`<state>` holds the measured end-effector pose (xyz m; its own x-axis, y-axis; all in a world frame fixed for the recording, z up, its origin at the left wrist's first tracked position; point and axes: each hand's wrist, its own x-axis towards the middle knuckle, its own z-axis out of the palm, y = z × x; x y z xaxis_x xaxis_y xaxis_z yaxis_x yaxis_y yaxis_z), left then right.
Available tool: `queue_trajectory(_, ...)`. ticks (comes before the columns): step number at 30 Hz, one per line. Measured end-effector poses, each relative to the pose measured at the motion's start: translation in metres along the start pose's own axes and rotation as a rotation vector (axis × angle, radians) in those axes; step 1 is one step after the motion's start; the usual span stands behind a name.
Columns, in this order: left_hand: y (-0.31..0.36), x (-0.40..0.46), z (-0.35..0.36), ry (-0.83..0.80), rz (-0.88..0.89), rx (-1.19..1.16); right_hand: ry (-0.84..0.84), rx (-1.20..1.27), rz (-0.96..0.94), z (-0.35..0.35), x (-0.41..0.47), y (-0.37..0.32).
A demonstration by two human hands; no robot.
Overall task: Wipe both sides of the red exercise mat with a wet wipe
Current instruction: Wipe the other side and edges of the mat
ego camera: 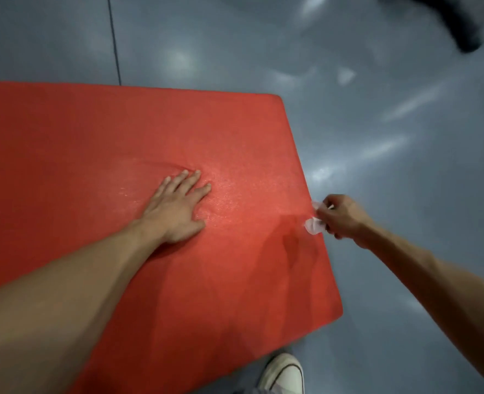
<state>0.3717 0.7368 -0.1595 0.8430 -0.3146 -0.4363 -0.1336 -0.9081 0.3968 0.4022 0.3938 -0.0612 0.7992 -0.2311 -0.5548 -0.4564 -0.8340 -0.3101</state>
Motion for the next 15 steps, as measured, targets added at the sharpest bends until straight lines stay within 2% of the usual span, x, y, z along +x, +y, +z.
queue_trajectory(4, 0.006, -0.041, -0.018, -0.183, -0.066, -0.020, 0.005, -0.060, -0.175, -0.040, -0.055, -0.056)
queue_trajectory(8, -0.016, -0.117, -0.007, -0.346, -0.119, 0.032, 0.016, -0.107, -0.201, -0.075, -0.114, -0.092)
queue_trajectory(12, -0.041, -0.145, -0.017, -0.375, -0.150, 0.062, 0.115, -0.080, -0.136, -0.073, -0.110, -0.085)
queue_trajectory(13, -0.039, -0.145, -0.019, -0.351, -0.159, 0.071, 0.136, -0.041, -0.108, -0.066, -0.099, -0.077)
queue_trajectory(15, -0.032, -0.137, -0.022, -0.198, -0.147, 0.128, 0.162, 0.033, -0.033, -0.046, -0.073, -0.048)
